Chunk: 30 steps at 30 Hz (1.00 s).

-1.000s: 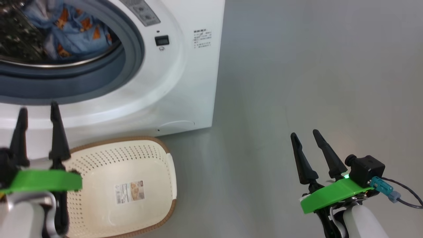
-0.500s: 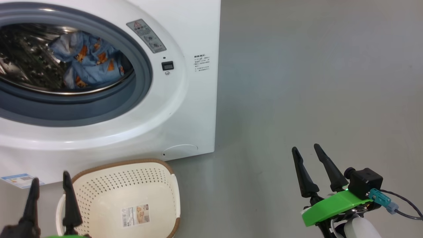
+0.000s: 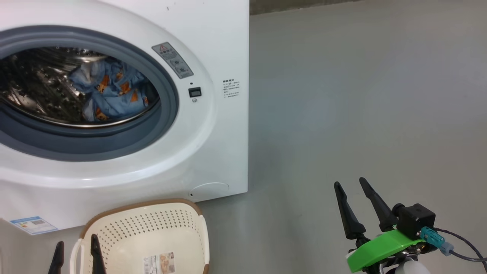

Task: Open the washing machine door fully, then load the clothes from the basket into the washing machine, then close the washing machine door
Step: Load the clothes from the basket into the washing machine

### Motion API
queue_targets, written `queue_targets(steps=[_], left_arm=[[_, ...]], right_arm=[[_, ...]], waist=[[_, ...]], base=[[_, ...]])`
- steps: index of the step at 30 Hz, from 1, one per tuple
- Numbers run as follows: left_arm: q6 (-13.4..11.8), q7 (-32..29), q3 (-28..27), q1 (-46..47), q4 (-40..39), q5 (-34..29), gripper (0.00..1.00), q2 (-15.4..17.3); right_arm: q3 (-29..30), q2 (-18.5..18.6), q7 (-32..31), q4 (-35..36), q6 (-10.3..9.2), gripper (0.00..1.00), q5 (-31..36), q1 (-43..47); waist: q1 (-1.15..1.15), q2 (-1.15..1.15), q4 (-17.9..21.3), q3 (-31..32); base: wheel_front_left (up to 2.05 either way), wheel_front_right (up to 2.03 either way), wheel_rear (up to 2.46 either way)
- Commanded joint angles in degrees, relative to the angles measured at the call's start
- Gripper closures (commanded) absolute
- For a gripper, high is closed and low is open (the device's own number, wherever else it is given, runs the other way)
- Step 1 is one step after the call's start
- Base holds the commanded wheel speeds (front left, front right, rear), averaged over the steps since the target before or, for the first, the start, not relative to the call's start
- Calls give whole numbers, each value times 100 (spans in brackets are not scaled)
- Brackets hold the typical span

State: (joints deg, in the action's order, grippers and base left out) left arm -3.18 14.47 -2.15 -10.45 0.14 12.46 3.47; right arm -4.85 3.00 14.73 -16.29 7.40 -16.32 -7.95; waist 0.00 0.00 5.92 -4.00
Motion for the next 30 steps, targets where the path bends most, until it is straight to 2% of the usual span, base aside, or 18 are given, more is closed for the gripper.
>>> queue_targets(steps=[1, 5, 30], left_arm=[[58, 52, -211, 76, -112, -64, 0, 29], [82, 52, -193, -31, -122, -140, 0, -22], [-186, 52, -172, -350, -442, -224, 0, -58]], right_arm=[[-134, -13, 27, 146, 9, 0, 102, 35], [-139, -13, 27, 211, 9, 0, 255, 128], [-94, -13, 27, 414, 9, 0, 418, 437]], waist=[[0, 0, -21, 66], [0, 0, -37, 201], [0, 0, -16, 515]], base=[[0, 0, 0], [0, 0, 0], [0, 0, 0]])
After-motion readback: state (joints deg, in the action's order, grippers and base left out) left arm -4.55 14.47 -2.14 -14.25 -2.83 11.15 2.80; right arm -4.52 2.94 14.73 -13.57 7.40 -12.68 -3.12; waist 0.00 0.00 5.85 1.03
